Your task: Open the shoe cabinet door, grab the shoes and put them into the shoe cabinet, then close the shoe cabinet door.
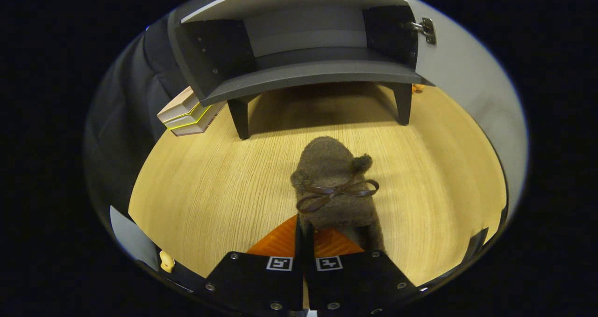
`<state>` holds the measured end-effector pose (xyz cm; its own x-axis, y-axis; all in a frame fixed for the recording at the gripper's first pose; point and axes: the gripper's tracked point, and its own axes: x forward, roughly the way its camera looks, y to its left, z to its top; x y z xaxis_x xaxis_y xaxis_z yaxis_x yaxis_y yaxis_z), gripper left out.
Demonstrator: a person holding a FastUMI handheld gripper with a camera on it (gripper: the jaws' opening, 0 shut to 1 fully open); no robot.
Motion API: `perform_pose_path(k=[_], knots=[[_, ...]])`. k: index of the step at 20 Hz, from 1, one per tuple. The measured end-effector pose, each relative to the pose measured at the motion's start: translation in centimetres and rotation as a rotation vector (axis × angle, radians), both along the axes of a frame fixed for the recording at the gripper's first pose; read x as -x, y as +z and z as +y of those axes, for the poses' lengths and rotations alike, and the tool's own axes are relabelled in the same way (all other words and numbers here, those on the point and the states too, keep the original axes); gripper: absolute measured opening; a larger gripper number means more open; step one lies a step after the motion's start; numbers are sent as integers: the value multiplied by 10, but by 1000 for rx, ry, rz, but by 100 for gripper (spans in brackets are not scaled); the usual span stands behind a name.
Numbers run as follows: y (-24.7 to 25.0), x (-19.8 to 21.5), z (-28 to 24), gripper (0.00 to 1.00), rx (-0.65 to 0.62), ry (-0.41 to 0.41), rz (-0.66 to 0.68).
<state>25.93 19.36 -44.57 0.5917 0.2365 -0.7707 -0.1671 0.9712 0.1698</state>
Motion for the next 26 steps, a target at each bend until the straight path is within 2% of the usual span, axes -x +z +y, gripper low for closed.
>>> perform_pose_path(k=[3,6,12,18,23,26], knots=[[36,7,-2,4,-40,-20,-25],[72,8,-11,4,-20,-26,-82],[190,-12,-17,4,-44,-46,-236],[311,-79,-35,4,-49,-56,-430],[355,-133,-53,4,-31,-68,-488],[370,-181,-60,4,-1,-68,-509]])
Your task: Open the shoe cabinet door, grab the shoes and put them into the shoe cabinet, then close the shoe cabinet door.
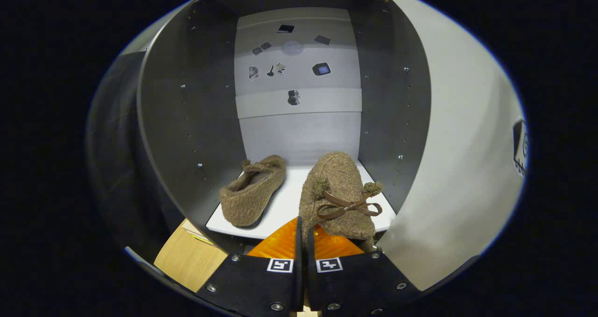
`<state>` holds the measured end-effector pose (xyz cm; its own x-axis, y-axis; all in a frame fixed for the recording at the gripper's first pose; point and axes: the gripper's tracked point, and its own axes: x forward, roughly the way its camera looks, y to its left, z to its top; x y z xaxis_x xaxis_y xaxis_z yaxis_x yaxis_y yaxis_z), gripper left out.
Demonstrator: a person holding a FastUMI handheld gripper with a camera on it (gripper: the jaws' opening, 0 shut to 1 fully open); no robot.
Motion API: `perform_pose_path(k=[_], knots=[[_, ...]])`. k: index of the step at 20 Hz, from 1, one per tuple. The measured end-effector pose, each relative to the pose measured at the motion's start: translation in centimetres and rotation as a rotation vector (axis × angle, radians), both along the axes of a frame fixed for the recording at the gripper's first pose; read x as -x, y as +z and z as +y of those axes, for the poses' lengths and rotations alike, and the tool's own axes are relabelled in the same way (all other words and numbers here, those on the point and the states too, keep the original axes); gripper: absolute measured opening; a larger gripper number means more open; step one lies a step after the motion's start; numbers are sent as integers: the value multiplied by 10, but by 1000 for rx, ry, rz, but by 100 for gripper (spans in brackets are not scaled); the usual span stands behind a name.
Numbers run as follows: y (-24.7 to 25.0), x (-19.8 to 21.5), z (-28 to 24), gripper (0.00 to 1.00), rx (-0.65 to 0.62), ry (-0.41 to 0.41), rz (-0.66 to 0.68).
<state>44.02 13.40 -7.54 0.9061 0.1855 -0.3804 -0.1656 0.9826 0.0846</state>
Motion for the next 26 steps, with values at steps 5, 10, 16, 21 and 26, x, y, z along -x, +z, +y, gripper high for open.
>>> perform_pose_path(k=[5,10,16,21,26], knots=[[6,-82,9,4,32,28,13],[-22,-134,17,4,65,31,104],[-43,-148,20,16,3,11,185],[-31,-133,16,17,39,-1,152],[3,-98,13,17,58,-19,72]])
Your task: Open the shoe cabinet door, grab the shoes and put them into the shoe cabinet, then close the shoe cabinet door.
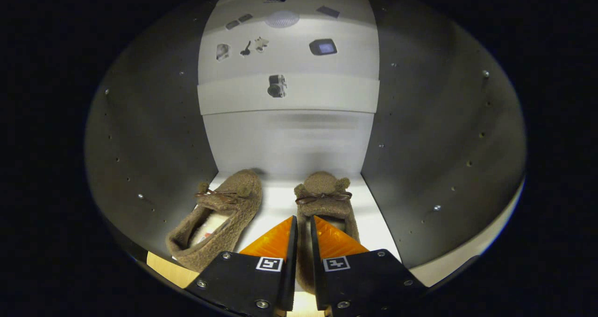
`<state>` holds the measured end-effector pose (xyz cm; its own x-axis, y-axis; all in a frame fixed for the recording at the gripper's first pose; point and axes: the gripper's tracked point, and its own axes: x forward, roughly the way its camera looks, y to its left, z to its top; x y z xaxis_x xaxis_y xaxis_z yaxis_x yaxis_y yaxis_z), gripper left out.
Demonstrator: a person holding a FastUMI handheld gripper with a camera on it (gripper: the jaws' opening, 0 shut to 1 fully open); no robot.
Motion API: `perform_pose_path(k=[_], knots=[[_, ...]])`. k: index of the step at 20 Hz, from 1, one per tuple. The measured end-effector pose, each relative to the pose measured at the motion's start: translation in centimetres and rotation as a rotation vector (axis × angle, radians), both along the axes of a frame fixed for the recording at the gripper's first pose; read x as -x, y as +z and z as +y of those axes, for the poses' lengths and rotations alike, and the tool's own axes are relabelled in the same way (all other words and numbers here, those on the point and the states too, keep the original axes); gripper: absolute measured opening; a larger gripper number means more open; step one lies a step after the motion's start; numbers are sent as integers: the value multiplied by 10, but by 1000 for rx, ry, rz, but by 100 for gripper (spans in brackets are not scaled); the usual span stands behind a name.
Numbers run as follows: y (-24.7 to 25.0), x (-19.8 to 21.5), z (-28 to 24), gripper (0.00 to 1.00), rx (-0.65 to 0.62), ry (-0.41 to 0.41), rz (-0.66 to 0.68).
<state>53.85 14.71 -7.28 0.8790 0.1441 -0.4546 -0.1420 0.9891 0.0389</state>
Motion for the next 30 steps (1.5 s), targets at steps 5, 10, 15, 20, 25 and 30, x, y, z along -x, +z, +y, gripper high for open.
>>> perform_pose_path(k=[5,10,15,20,25,30], knots=[[44,58,-10,17,7,-38,-89],[79,134,-17,17,11,-56,-149],[100,217,-29,18,27,-90,-199],[121,299,-53,21,-2,-143,-247],[131,379,-107,22,-9,-242,-277],[129,440,-182,24,40,-367,-282]])
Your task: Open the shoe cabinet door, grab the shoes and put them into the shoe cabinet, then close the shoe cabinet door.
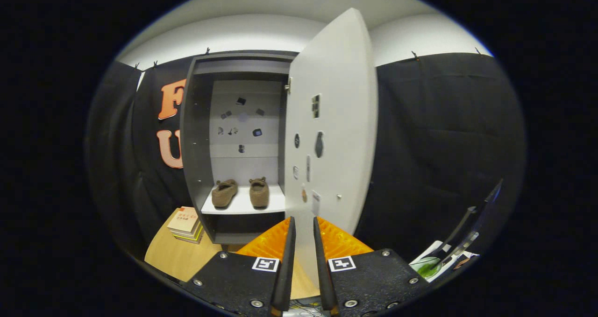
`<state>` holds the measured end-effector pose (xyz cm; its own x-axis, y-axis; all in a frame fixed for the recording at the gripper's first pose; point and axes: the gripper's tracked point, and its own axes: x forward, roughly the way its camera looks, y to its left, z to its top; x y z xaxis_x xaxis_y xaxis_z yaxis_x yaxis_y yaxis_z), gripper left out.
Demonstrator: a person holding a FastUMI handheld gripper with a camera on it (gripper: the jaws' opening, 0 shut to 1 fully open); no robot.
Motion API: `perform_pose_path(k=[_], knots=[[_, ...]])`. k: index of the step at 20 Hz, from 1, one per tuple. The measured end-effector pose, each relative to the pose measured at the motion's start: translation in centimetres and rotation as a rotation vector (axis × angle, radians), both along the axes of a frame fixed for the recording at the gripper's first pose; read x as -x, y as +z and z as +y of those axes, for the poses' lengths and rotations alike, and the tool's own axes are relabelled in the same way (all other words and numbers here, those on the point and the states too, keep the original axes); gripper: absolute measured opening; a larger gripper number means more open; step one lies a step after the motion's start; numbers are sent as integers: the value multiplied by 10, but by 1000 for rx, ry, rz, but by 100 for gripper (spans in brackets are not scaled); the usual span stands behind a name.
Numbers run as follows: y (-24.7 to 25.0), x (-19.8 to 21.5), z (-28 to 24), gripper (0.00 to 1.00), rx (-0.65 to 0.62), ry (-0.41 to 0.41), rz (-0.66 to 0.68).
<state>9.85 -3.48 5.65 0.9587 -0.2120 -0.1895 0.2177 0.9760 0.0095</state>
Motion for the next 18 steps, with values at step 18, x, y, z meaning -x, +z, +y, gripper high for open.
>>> perform_pose_path(k=[18], knots=[[-46,-69,-84,41,-100,204,-1]])
